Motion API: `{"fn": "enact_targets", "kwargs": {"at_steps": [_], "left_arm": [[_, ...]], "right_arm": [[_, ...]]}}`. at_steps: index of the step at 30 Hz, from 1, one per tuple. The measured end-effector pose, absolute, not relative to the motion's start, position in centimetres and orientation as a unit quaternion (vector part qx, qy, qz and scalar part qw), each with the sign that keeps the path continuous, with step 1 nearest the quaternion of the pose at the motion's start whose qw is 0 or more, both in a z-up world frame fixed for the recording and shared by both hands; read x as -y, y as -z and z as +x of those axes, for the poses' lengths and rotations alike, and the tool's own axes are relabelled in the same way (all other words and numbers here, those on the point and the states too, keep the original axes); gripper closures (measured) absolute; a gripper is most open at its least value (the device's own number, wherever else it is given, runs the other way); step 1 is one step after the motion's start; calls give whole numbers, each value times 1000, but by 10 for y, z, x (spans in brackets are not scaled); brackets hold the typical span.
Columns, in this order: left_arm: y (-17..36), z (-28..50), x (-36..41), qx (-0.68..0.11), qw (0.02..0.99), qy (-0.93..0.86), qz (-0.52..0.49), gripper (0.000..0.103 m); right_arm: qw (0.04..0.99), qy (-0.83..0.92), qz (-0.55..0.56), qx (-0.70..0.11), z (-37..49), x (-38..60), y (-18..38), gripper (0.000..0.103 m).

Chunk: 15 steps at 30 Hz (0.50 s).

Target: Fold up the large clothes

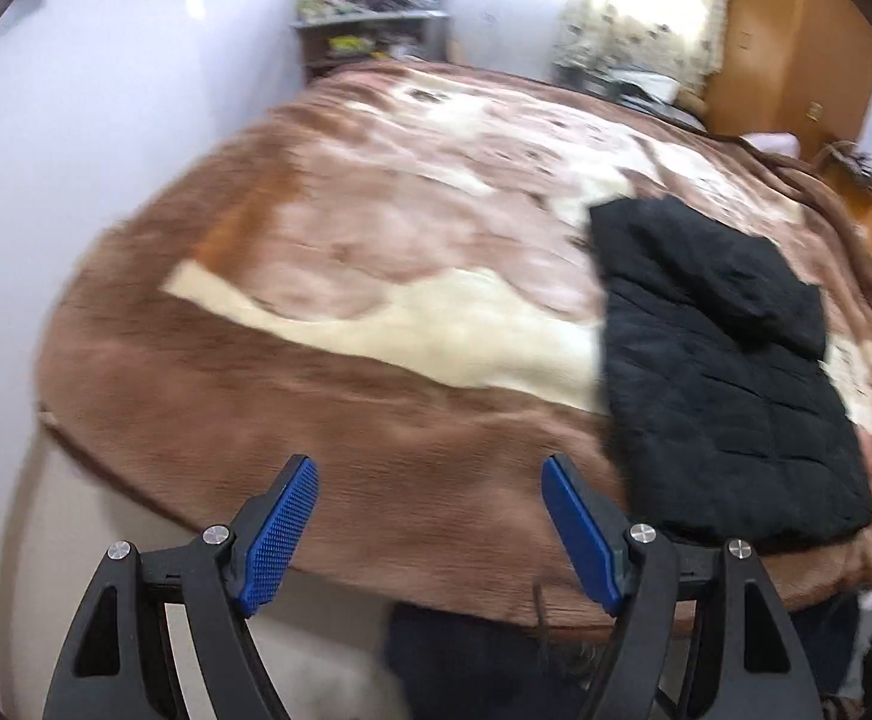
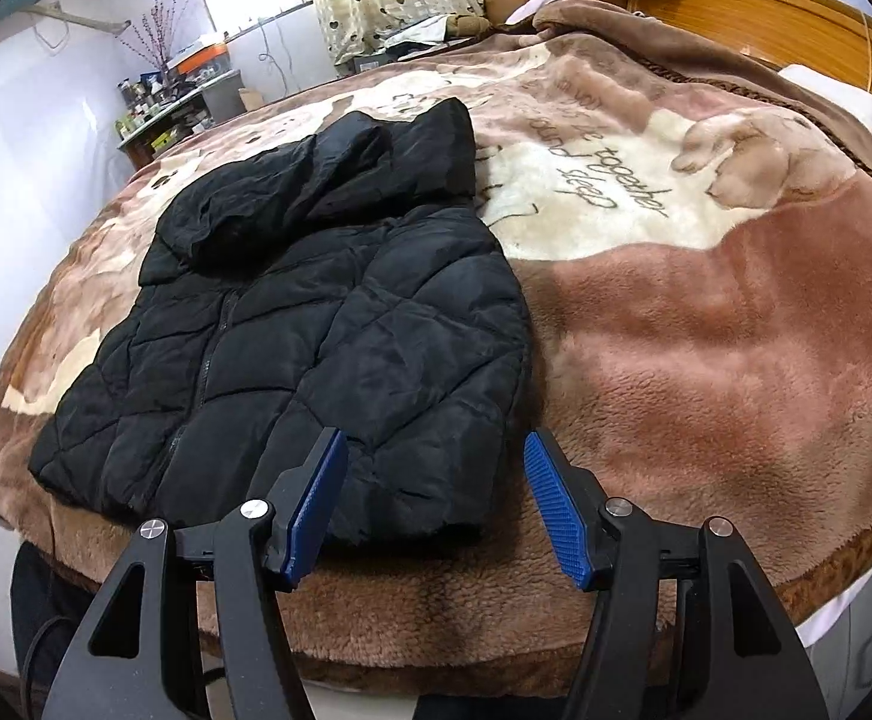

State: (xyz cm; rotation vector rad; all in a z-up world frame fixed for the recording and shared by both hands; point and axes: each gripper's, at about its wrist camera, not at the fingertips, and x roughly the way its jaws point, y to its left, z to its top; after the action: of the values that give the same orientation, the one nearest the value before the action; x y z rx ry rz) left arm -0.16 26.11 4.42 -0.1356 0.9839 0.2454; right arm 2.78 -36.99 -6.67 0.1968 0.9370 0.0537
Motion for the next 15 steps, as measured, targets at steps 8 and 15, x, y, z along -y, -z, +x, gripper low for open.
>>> {"fn": "enact_targets", "kwargs": {"at_steps": [8,15], "left_arm": [[6,30,-232,-493,859,-38,-132,23],[79,80,-154,-554,815,52,-164,23]], "right_arm": [[885,-12,89,-457,29,370,74,40],[879,11,83,-470,34,379,85,31]]}}
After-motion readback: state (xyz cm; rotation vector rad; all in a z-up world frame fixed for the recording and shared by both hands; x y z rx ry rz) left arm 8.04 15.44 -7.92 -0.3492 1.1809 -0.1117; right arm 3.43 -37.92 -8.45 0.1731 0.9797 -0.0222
